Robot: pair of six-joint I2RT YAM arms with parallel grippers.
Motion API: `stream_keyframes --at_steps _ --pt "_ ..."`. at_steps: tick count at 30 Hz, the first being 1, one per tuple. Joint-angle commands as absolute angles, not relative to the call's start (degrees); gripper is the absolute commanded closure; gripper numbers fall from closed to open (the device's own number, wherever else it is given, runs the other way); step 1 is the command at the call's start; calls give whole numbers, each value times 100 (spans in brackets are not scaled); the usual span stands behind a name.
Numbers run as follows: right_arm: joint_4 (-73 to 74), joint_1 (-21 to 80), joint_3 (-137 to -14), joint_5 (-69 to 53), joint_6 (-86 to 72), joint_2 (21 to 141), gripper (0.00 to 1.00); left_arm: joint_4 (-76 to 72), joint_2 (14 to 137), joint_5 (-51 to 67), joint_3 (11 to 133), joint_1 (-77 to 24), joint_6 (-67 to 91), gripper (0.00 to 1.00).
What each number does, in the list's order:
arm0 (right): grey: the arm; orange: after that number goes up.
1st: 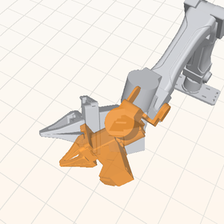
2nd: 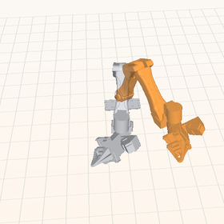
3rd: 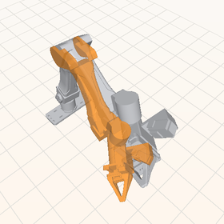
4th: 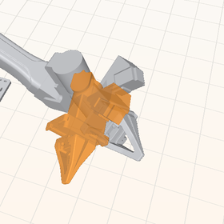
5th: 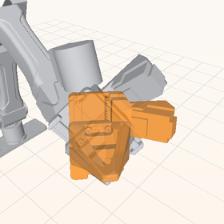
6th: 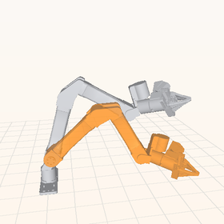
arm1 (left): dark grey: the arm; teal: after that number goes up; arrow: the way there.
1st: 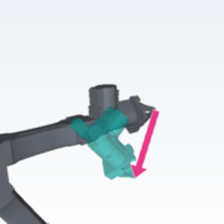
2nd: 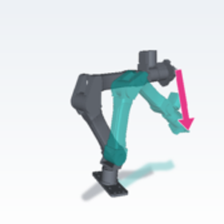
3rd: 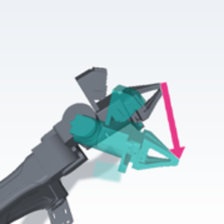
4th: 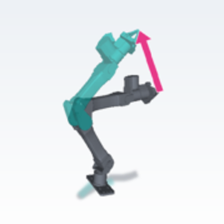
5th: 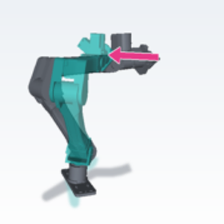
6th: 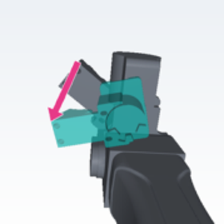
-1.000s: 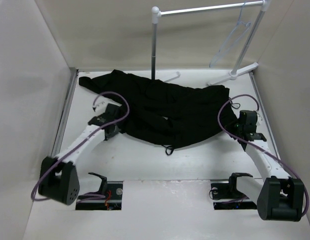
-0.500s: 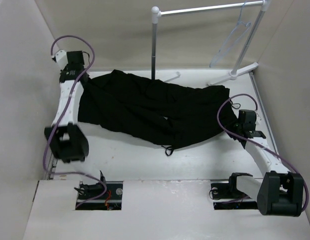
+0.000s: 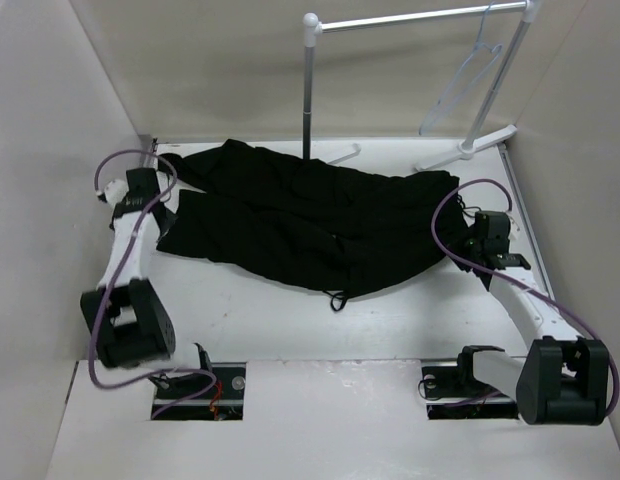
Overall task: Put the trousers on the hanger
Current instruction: Flatten out the trousers at the center of the board.
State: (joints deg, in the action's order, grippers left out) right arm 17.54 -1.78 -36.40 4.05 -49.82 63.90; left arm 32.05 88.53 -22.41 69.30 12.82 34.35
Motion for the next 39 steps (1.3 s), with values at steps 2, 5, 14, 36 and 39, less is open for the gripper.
stream_keyframes --at_steps 2,5,14,36,39 --pt "1503 -119 -3736 457 -4966 6241 56 2411 7841 -1470 5382 1243 4235 42" --pt "1573 -84 -3700 492 -4966 6074 43 1751 7813 -934 4844 1463 4517 40" --pt "1854 -206 -3595 545 -4922 5704 33 756 9113 -369 4966 1516 4755 50" --pt "396 -1226 -4078 545 -5071 8621 63 1643 8166 -1362 4834 1613 4975 100" --pt "439 -1226 -4157 369 -5299 8745 82 1994 7876 -1511 4720 1762 4975 100"
